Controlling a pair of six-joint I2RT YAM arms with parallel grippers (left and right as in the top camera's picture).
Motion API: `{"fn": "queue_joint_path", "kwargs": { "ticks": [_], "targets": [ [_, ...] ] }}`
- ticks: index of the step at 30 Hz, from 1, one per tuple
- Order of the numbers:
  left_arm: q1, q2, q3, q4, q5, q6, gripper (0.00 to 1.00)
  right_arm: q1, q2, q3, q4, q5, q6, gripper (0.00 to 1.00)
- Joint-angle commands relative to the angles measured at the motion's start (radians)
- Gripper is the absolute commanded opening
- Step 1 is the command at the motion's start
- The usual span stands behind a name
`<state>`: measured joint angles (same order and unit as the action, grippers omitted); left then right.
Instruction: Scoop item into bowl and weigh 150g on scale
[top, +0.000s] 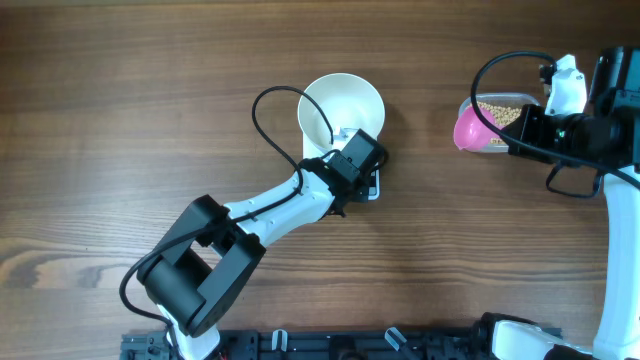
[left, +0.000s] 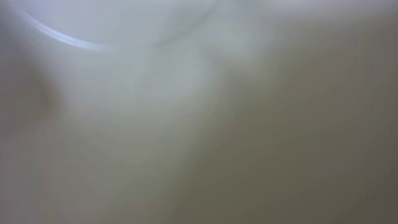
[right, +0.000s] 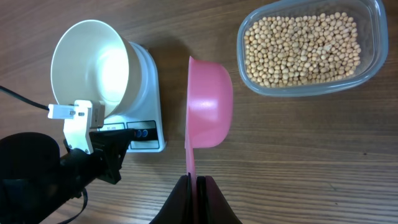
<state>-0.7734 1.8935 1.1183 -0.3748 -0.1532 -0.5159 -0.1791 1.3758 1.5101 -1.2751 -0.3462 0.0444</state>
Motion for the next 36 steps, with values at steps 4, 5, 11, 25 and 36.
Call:
{"fn": "queue_joint_path", "kwargs": {
  "ticks": [4,5,11,25,36],
  "targets": [
    [0.0,0.069,-0.057,-0.057,0.003,0.012,0.04,0.004,0.008,0.019,-0.005,0.01,0.008,0.04],
    [-0.001,0.034,-0.042,-0.1,0.002,0.012,0.04,0.004,0.008,0.019,-0.009,0.01,0.008,0.04],
    [-0.001,-0.203,-0.003,-0.204,0.006,0.011,0.04,0.004,0.008,0.019,-0.018,0.01,0.008,0.04],
    [0.103,-0.861,-0.003,-0.409,-0.327,0.015,0.85,0.004,0.008,0.019,-0.001,0.006,-0.02,0.04],
    [0.264,-0.853,-0.003,-0.465,-0.409,0.015,1.0,0.004,0.008,0.019,0.052,0.006,-0.12,0.04]
  ]
}}
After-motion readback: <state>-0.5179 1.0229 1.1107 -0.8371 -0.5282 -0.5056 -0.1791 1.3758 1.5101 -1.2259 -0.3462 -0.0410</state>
